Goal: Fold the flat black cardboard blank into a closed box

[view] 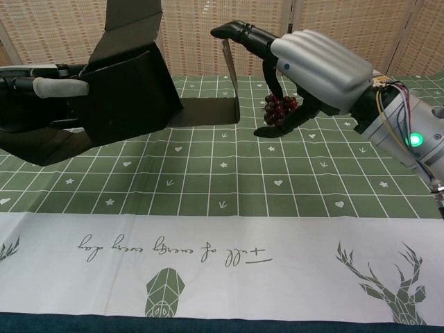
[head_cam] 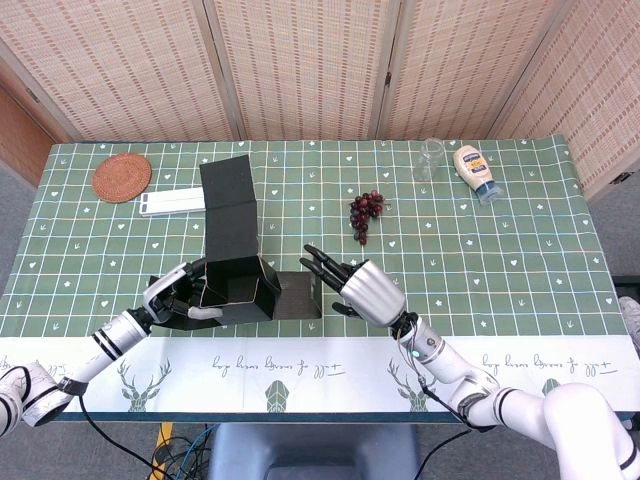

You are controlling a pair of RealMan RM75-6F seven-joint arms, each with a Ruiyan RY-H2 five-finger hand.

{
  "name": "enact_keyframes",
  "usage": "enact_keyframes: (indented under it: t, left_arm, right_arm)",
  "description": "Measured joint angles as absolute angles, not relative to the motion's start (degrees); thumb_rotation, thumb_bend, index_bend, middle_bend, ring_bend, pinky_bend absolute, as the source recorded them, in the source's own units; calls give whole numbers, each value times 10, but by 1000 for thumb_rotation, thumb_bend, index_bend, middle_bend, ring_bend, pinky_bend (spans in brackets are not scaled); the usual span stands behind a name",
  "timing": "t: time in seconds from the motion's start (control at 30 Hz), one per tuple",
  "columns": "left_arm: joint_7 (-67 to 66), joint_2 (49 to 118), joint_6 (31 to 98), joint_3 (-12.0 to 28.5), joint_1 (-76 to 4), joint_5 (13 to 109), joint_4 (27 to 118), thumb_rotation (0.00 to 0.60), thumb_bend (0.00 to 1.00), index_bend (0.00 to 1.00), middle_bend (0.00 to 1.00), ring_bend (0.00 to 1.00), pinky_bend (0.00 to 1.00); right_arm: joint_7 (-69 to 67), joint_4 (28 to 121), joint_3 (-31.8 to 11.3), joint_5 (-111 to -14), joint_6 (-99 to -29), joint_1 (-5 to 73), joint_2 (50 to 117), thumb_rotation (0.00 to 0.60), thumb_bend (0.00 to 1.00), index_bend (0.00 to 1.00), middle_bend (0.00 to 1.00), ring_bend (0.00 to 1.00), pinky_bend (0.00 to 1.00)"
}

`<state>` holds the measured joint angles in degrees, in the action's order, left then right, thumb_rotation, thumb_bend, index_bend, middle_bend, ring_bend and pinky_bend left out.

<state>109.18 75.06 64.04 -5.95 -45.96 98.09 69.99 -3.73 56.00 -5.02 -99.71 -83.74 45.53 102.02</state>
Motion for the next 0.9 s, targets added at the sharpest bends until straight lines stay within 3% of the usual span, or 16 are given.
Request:
enact_keyframes:
  t: [0.17, 0.37, 0.9]
  left_arm:
    - [1097, 748, 639, -70, -465, 990, 700, 600, 135, 226, 218, 684, 883]
    - [1095, 750, 637, -82, -470, 999, 694, 600, 135, 226, 218, 682, 883]
    - [1020, 772, 625, -101, -469, 1000, 675, 600, 135, 226, 218, 679, 880]
  right_arm:
    - [-59, 488, -64, -1016, -880, 472, 1077, 600, 79, 0, 46, 671, 1000]
    - [-75, 451, -74, -1032, -899, 504, 1105, 600, 94, 0, 63, 671, 1000]
    - [-48, 470, -55, -1030, -831, 533, 1115, 600, 94, 0, 103, 671, 1000]
